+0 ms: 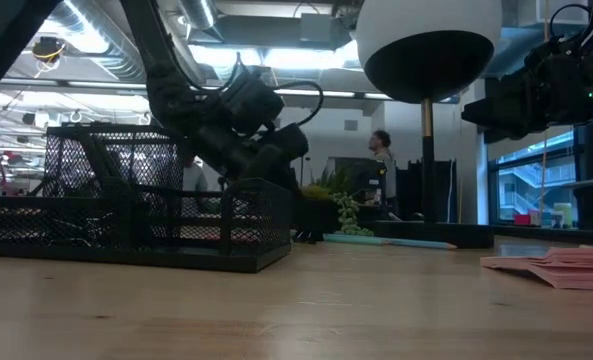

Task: Pick and place office supplies into organizer
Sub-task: Put the black binder clip into the desk organizer

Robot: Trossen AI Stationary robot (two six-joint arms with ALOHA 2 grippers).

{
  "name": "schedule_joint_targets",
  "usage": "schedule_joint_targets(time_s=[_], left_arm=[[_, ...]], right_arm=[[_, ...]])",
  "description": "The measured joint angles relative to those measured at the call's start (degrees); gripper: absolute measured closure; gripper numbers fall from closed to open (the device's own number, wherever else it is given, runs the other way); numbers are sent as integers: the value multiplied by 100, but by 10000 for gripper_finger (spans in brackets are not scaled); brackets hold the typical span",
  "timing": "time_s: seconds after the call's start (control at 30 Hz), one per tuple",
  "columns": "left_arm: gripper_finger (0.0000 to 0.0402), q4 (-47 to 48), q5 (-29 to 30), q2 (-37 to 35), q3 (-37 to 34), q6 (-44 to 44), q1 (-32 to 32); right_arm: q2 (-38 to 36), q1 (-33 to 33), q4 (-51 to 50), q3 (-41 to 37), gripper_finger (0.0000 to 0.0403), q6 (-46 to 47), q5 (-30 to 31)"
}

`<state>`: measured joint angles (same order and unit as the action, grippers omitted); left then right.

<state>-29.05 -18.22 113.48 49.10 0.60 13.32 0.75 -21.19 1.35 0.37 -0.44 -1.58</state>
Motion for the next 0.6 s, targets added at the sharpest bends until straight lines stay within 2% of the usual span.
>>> schedule_joint_targets(time_s=[0.2,0.6], left_arm=[[263,10,-41,-19,0,13,-21],[358,-34,-25,-36,4,195,-21]], right_arm=[[0,0,1,1,258,-5,0],[0,-2,0,0,258,-5,0]])
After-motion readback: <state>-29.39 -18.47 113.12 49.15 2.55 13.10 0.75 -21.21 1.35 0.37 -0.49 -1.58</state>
